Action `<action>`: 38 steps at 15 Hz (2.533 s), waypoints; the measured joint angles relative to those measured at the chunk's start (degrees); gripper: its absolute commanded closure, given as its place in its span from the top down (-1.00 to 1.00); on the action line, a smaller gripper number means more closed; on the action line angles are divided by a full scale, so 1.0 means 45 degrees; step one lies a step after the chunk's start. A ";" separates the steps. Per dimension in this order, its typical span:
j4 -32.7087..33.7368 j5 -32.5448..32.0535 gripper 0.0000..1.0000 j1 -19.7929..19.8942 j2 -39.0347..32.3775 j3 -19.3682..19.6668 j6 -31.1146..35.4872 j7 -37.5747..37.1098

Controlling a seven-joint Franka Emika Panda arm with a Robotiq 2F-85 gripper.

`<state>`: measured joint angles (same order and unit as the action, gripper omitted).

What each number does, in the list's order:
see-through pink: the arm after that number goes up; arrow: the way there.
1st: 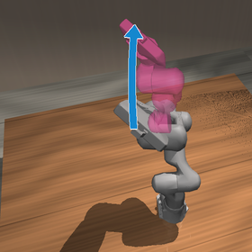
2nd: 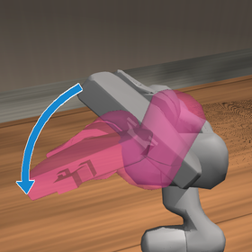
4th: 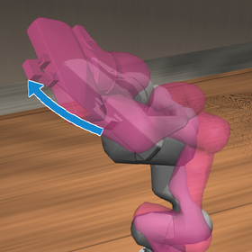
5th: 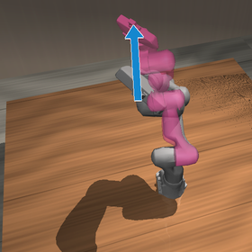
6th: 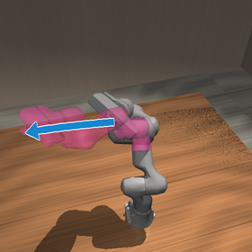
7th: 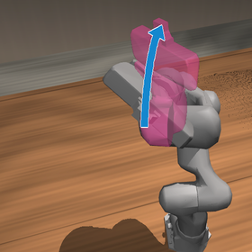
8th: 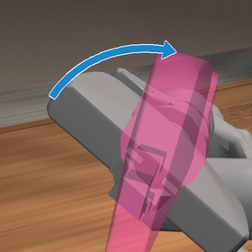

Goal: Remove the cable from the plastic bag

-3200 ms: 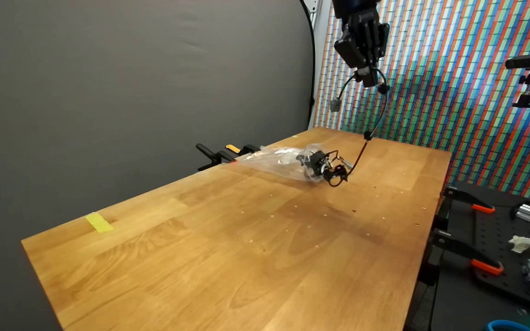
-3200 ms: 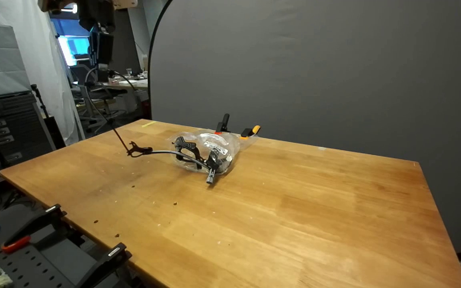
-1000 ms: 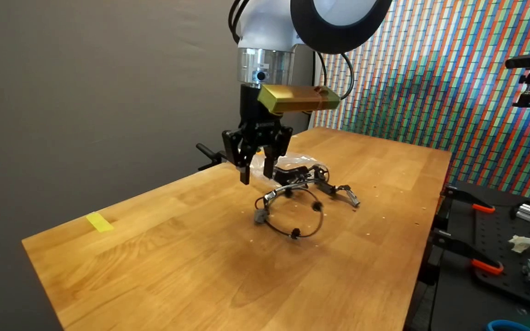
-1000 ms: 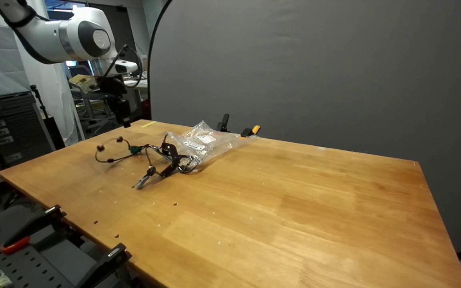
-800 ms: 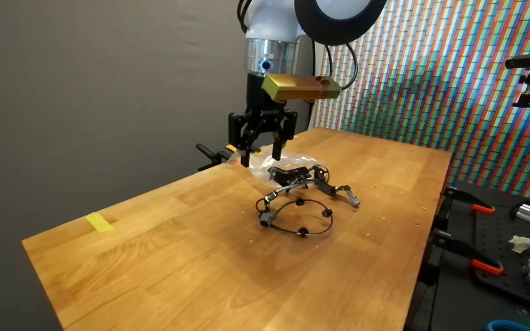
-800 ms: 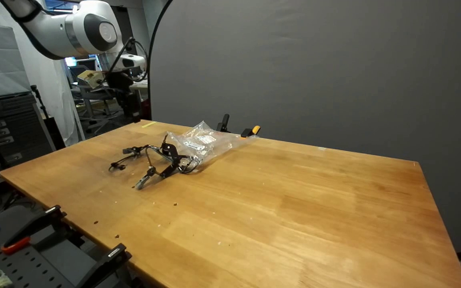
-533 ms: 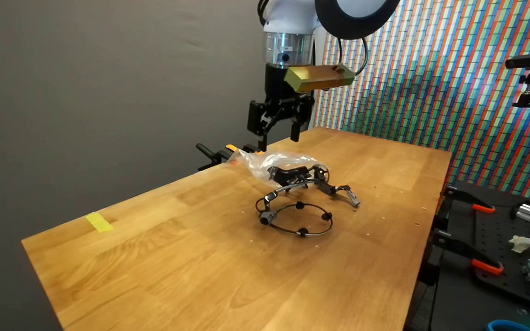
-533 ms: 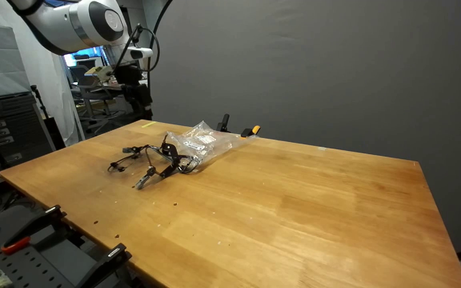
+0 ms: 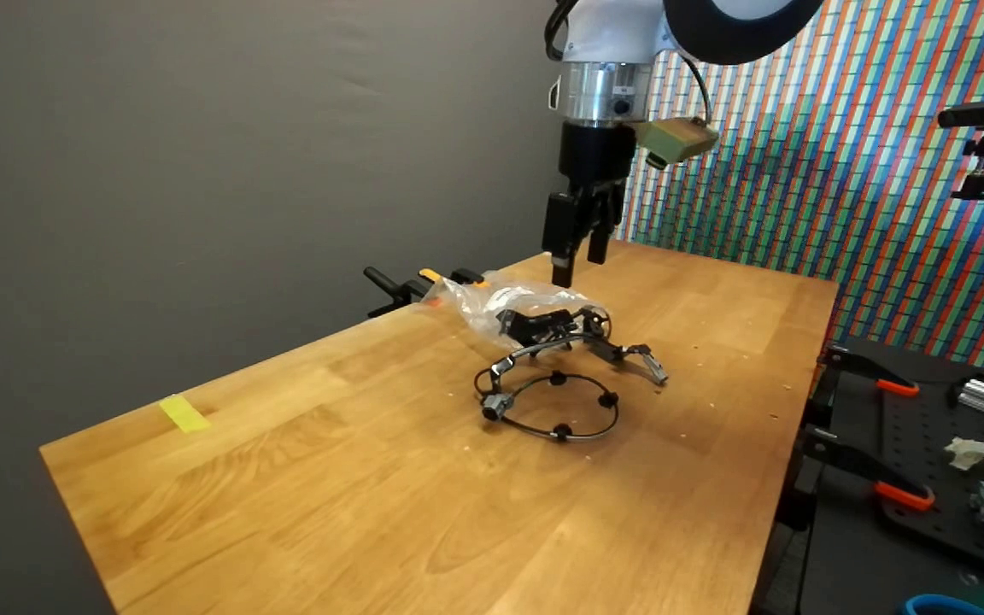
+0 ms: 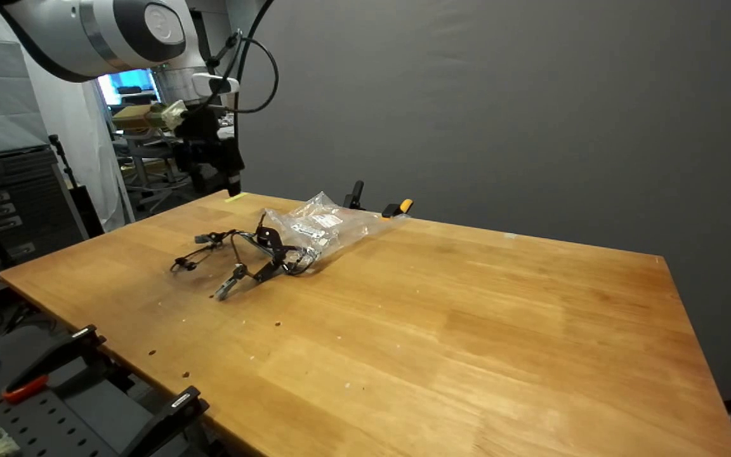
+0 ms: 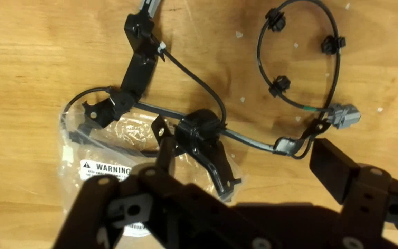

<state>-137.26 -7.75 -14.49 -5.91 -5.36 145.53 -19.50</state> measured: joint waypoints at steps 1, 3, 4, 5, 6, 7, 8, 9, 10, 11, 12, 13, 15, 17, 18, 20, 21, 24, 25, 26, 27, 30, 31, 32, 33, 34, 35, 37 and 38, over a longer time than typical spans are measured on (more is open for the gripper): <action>-0.0256 0.0472 1.00 0.0130 0.0157 -0.0142 0.0020 0.0830; -0.0671 0.1287 1.00 0.0319 0.0377 -0.0333 0.0022 0.2272; -0.0832 0.1620 1.00 0.0401 0.0420 -0.0393 0.0024 0.2848; -0.0962 0.1925 1.00 0.0468 0.0428 -0.0422 0.0032 0.3303; -0.1071 0.2286 1.00 0.0533 0.0425 -0.0440 0.0051 0.3714; -0.1158 0.2598 1.00 0.0592 0.0412 -0.0449 0.0134 0.4052; -0.1236 0.2842 1.00 0.0650 0.0388 -0.0451 0.0281 0.4302; -0.1295 0.3090 1.00 0.0709 0.0352 -0.0455 0.0423 0.4547; -0.1333 0.3398 1.00 0.0763 0.0314 -0.0461 0.0546 0.4791; -0.1351 0.3726 1.00 0.0813 0.0270 -0.0468 0.0664 0.5037; -0.1365 0.4054 1.00 0.0855 0.0213 -0.0478 0.0799 0.5263; -0.1375 0.4309 1.00 0.0889 0.0141 -0.0495 0.0939 0.5454; -0.1404 0.4695 1.00 0.0924 -0.0048 -0.0541 0.1156 0.5785; -0.1449 0.4750 1.00 0.0930 -0.0319 -0.0595 0.1364 0.5913; -0.1485 0.4672 1.00 0.0930 -0.0499 -0.0616 0.1528 0.5920; -0.1556 0.4387 1.00 0.0930 -0.0910 -0.0639 0.1851 0.5916; -0.1584 0.4210 1.00 0.0930 -0.1116 -0.0640 0.2057 0.5904; -0.1590 0.3560 1.00 0.0930 -0.1652 -0.0631 0.2952 0.5778; -0.1588 0.3250 1.00 0.0930 -0.1808 -0.0610 0.3379 0.5610; -0.1584 0.2963 1.00 0.0930 -0.1956 -0.0566 0.3857 0.5413; -0.1582 0.2707 1.00 0.0929 -0.2079 -0.0503 0.4281 0.5225; -0.1577 0.1754 0.50 0.0863 -0.2356 -0.0060 0.5287 0.4611; -0.1576 0.1421 0.48 0.0795 -0.2436 0.0171 0.5528 0.4418; -0.1575 0.1108 0.31 0.0685 -0.2521 0.0448 0.5729 0.4214; -0.1572 0.0847 0.16 0.0567 -0.2601 0.0716 0.5889 0.4028; -0.1571 0.0670 -0.03 0.0456 -0.2684 0.0948 0.6026 0.3897; -0.1566 0.0546 -0.15 0.0374 -0.2735 0.1102 0.6081 0.3811; -0.1563 0.0475 -0.47 0.0286 -0.2766 0.1220 0.6098 0.3749; -0.1556 0.0471 -0.61 0.0269 -0.2766 0.1224 0.6098 0.3743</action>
<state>-144.27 -5.63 -13.28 -18.36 0.15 172.97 -2.66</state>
